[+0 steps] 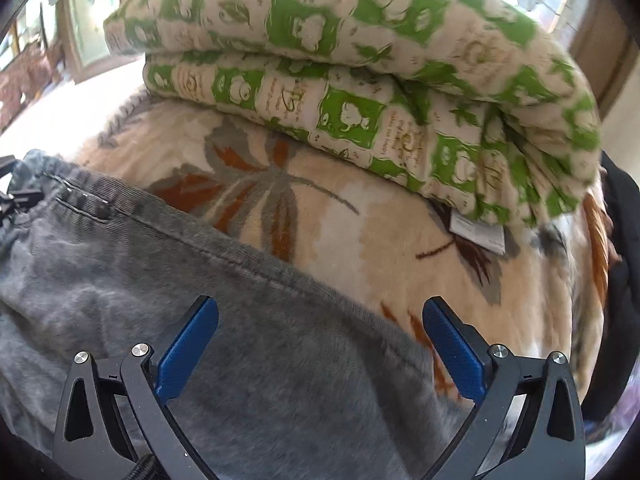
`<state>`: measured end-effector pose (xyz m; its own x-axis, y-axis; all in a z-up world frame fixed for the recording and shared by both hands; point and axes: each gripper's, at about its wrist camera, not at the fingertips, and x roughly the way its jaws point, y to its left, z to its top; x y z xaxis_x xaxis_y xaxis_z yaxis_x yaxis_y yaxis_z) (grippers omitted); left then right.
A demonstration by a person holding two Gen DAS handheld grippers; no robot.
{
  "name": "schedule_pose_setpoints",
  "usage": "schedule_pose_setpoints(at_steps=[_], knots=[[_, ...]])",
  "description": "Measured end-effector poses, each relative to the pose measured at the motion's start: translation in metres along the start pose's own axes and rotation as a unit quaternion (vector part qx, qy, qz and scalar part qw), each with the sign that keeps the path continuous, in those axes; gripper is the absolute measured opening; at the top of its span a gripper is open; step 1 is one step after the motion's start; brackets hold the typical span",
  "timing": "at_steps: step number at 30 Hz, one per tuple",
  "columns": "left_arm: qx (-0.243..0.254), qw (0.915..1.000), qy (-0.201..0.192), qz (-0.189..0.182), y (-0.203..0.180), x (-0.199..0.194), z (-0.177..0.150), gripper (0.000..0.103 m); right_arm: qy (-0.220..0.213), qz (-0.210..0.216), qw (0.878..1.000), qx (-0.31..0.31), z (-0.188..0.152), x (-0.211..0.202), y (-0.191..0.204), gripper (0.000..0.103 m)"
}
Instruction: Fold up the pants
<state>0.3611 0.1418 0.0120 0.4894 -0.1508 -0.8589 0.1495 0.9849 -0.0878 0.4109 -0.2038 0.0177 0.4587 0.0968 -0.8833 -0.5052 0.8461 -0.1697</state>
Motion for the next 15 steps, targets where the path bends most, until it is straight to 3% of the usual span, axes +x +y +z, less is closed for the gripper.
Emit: schedule_pose_setpoints(at_steps=[4, 6, 8, 11, 15], knots=[[0.019, 0.9998, 0.0, -0.006, -0.008, -0.003, 0.004, 0.08, 0.028, 0.002, 0.999, -0.025, 0.008, 0.025, 0.003, 0.092], [0.029, 0.9995, -0.004, -0.011, -0.011, -0.006, 0.004, 0.071, 0.022, 0.026, 0.999, -0.017, 0.009, 0.029, 0.002, 0.076], [0.036, 0.9992, -0.007, -0.018, -0.015, -0.009, 0.003, 0.053, 0.013, 0.07, 0.997, 0.001, 0.008, 0.029, 0.003, 0.024], [0.048, 0.9984, -0.007, -0.028, -0.023, -0.014, 0.002, 0.031, 0.008, 0.046, 0.998, -0.032, 0.009, 0.026, 0.02, 0.011], [0.051, 0.9984, -0.008, -0.022, -0.028, -0.026, 0.005, 0.02, -0.001, 0.043, 0.999, -0.029, 0.004, 0.019, 0.028, 0.009]])
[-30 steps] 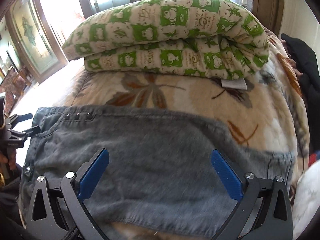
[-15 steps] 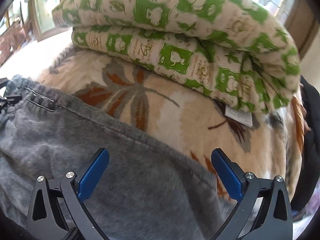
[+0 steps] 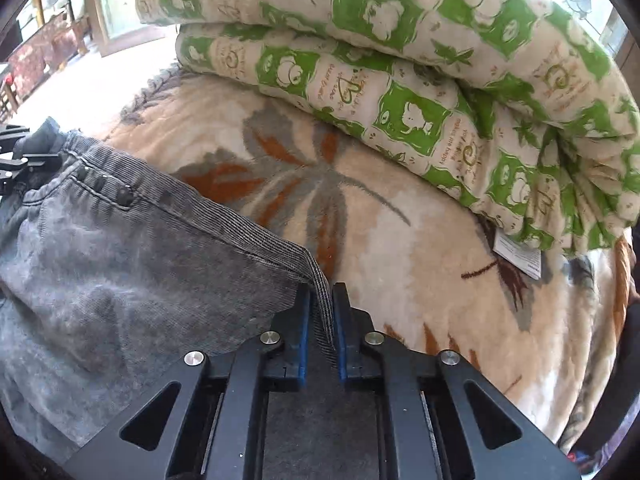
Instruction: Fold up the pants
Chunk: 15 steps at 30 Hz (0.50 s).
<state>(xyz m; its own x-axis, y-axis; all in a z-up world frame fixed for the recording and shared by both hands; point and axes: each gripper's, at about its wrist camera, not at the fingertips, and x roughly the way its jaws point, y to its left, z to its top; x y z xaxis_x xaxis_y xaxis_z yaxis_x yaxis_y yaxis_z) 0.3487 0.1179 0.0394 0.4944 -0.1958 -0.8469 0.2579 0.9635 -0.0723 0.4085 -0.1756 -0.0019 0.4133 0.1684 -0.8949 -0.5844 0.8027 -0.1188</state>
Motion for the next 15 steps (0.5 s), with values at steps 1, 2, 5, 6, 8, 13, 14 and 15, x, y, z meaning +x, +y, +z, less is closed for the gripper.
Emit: schedule_pose_setpoints(at_steps=[1, 2, 5, 6, 8, 13, 14, 15], knots=[[0.002, 1.0, -0.005, 0.003, -0.001, -0.006, 0.001, 0.019, -0.004, 0.0, 1.0, 0.0, -0.001, -0.005, 0.001, 0.009], [0.004, 0.9999, -0.011, 0.004, -0.002, -0.014, 0.001, 0.019, -0.007, 0.001, 1.0, -0.001, -0.001, -0.01, 0.002, 0.009], [0.001, 0.9997, -0.026, 0.002, -0.003, -0.033, 0.002, 0.016, -0.019, 0.0, 1.0, -0.003, -0.002, -0.028, 0.008, 0.009], [-0.001, 0.9995, -0.032, 0.0, -0.002, -0.041, 0.002, 0.016, -0.023, 0.001, 1.0, -0.004, -0.002, -0.034, 0.007, 0.009], [-0.007, 0.9991, -0.04, -0.011, -0.002, -0.052, -0.001, 0.016, -0.029, 0.003, 1.0, 0.0, -0.005, -0.046, 0.01, 0.009], [-0.003, 0.9981, -0.055, -0.028, -0.015, -0.074, -0.011, 0.015, -0.042, 0.011, 0.999, 0.006, -0.021, -0.073, 0.023, 0.009], [-0.001, 0.998, -0.056, -0.03, -0.019, -0.077, -0.014, 0.015, -0.044, 0.014, 0.999, 0.004, -0.027, -0.078, 0.026, 0.009], [0.0, 0.9978, -0.058, -0.033, -0.022, -0.081, -0.017, 0.015, -0.044, 0.016, 0.999, 0.003, -0.033, -0.084, 0.031, 0.009]])
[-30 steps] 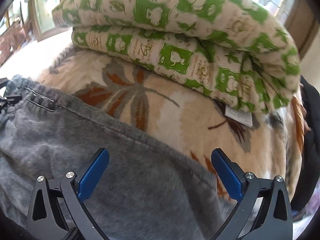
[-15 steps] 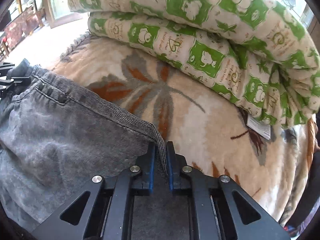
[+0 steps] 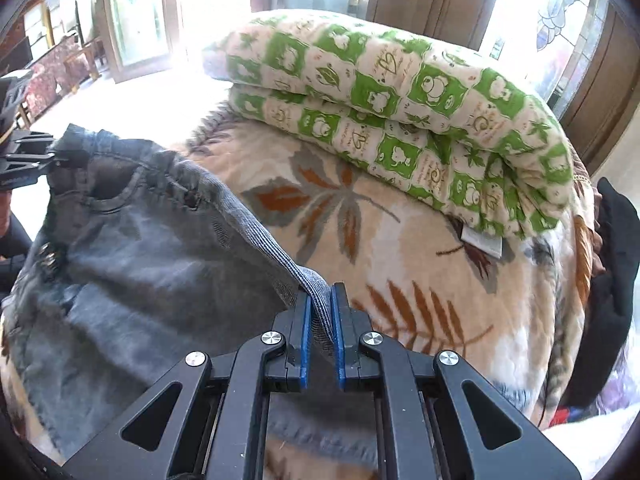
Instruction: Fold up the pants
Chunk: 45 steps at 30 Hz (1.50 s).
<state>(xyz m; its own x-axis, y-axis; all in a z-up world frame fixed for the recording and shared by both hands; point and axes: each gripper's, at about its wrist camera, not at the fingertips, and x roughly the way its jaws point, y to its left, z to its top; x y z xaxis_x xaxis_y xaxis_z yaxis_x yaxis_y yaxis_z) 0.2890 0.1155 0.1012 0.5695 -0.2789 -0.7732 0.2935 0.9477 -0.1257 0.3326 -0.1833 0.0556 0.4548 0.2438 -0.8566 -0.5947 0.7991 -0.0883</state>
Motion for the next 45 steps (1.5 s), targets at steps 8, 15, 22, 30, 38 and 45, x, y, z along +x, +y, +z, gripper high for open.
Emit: schedule_pose_setpoints(at_steps=[8, 15, 22, 30, 38, 45], knots=[[0.013, 0.9994, -0.018, -0.029, -0.019, -0.042, -0.027, 0.015, -0.024, 0.025, 0.999, -0.003, -0.05, -0.058, 0.021, 0.009], [0.038, 0.9967, -0.024, -0.067, -0.035, -0.079, -0.057, 0.015, -0.028, 0.053, 0.998, -0.009, -0.095, -0.11, 0.044, 0.009], [0.091, 0.9923, 0.02, -0.081, -0.068, -0.088, -0.125, 0.015, 0.002, 0.075, 0.997, 0.03, -0.163, -0.111, 0.064, 0.009], [0.075, 0.9931, 0.038, -0.082, -0.079, -0.083, -0.151, 0.015, -0.022, 0.085, 0.967, 0.24, -0.19, -0.083, 0.036, 0.063], [0.076, 0.9928, 0.04, -0.083, -0.077, -0.081, -0.15, 0.015, -0.056, 0.084, 0.904, 0.417, -0.175, -0.044, -0.014, 0.059], [0.108, 0.9899, 0.035, -0.084, -0.076, -0.096, -0.142, 0.015, -0.078, 0.021, 0.928, 0.364, -0.161, -0.072, 0.001, 0.007]])
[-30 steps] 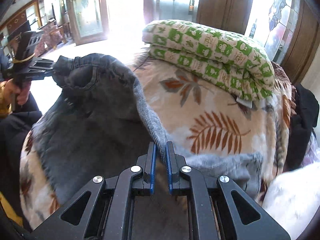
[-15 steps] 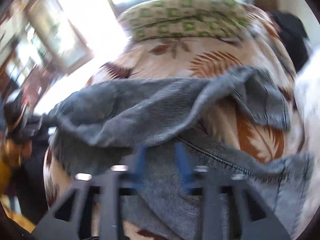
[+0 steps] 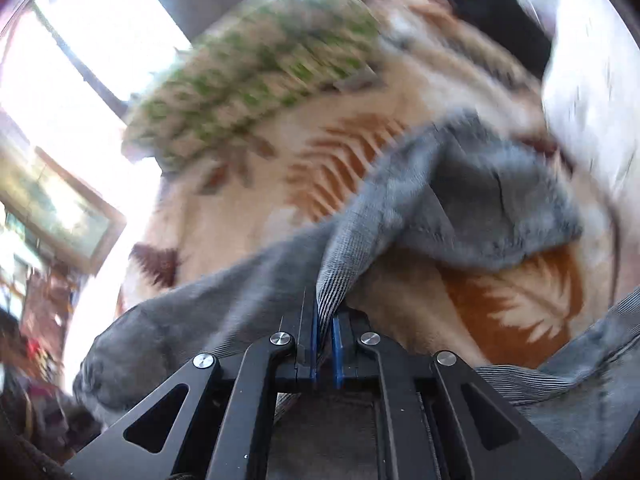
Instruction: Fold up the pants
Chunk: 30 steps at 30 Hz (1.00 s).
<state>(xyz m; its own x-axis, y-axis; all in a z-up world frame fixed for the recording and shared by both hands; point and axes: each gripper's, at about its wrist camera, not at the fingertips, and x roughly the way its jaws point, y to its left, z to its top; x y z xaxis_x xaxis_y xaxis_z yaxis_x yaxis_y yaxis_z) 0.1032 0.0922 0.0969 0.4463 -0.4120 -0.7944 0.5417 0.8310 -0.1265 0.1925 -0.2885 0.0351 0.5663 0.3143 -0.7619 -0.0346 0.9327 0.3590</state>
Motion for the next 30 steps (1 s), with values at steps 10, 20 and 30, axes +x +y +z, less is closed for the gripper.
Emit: schedule_pose_setpoints(at_steps=[10, 20, 30], knots=[[0.059, 0.9977, 0.021, -0.026, -0.005, -0.029, -0.016, 0.016, -0.016, 0.049, 0.999, 0.016, -0.065, -0.106, 0.0, 0.007], [0.107, 0.9903, 0.089, 0.005, -0.019, -0.002, -0.052, 0.017, 0.102, -0.01, 0.993, 0.065, -0.148, -0.042, -0.026, 0.008], [0.095, 0.9937, 0.06, -0.007, -0.02, -0.046, -0.039, 0.091, 0.102, -0.062, 0.993, -0.005, -0.145, -0.056, -0.004, 0.033]])
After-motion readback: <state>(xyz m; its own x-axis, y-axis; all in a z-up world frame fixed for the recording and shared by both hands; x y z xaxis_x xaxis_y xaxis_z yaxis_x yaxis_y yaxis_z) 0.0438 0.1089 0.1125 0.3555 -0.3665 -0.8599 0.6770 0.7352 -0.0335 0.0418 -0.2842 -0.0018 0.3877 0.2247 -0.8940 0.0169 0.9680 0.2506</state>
